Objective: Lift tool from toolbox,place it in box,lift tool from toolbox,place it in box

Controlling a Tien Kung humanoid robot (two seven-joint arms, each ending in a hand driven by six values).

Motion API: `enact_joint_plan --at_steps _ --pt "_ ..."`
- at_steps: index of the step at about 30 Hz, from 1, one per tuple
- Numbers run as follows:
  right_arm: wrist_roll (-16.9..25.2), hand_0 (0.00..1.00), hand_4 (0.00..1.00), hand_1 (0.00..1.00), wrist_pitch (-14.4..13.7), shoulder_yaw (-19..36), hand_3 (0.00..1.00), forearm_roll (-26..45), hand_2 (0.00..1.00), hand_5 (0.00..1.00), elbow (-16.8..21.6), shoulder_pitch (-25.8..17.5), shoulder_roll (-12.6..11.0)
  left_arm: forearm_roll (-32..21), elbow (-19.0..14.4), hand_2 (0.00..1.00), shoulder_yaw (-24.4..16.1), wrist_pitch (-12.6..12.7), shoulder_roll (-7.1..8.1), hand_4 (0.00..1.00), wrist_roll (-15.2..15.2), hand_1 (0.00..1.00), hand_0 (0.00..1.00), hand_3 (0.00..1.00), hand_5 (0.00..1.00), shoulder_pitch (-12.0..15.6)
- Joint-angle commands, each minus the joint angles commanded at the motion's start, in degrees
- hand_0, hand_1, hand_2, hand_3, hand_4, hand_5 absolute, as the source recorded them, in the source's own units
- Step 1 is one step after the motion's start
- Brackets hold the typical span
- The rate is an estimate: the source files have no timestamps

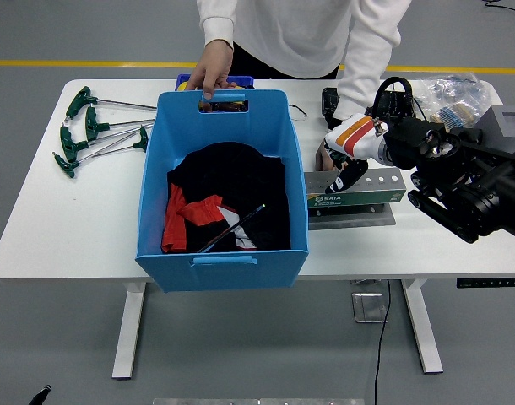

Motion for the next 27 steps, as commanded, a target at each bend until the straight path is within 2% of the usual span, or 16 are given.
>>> enact_joint_plan --at_steps 3,4,9,10,15,16,21,22,27 --pt "0.03 0.684 0.998 0.308 -0.19 -0.02 0.291 -0.20 0.319 0.704 0.06 0.11 0.02 0.17 -0.02 0.850 -0.09 0.00 0.03 0.750 0.07 0.877 0.816 0.741 0.624 -0.04" --pt "0.04 0.639 0.998 0.268 -0.30 -0.04 0.260 -0.24 0.266 0.709 0.08 0.13 0.01 0.25 -0.03 0.849 -0.12 0.00 0.05 0.750 0.09 0.876 0.816 0.741 0.625 -0.05" --pt "0.06 0.639 0.998 0.268 -1.09 -0.14 0.260 -0.59 0.266 0.709 0.24 0.13 0.00 0.62 0.02 0.849 -0.34 0.03 0.09 0.750 0.17 0.876 0.816 0.741 0.625 -0.04" --pt "0.09 0.582 0.998 0.226 -1.23 -0.17 0.225 -0.65 0.236 0.708 0.24 0.09 -0.01 0.67 0.03 0.850 -0.37 0.04 0.10 0.750 0.17 0.878 0.816 0.741 0.626 -0.02" --pt "-0.11 0.582 0.998 0.226 -2.39 -0.42 0.225 -0.84 0.236 0.708 0.40 0.00 -0.02 0.95 0.07 0.850 -0.58 0.05 0.11 0.750 0.23 0.878 0.816 0.741 0.626 0.07" --pt "-0.22 0.437 0.998 0.163 -3.03 -0.47 0.183 -0.89 0.185 0.688 0.45 -0.01 -0.03 1.04 0.07 0.850 -0.63 0.05 0.12 0.749 0.25 0.878 0.815 0.741 0.626 0.10" --pt "-0.63 0.437 0.998 0.163 -5.29 -0.64 0.183 -0.84 0.185 0.688 0.71 0.10 -0.14 1.40 0.08 0.850 -0.89 0.04 0.14 0.749 0.36 0.878 0.815 0.741 0.626 0.29" --pt "-0.61 0.296 0.841 0.107 -5.52 -0.68 0.134 -0.73 0.146 0.580 0.74 0.15 -0.19 1.49 0.09 0.849 -0.96 0.03 0.14 0.749 0.39 0.877 0.815 0.742 0.628 0.34" --pt "-0.45 0.296 0.841 0.107 -5.76 -0.99 0.134 -0.43 0.146 0.580 1.03 0.63 -0.49 1.45 0.20 0.849 -1.07 0.01 0.20 0.749 0.33 0.877 0.815 0.742 0.628 0.68"
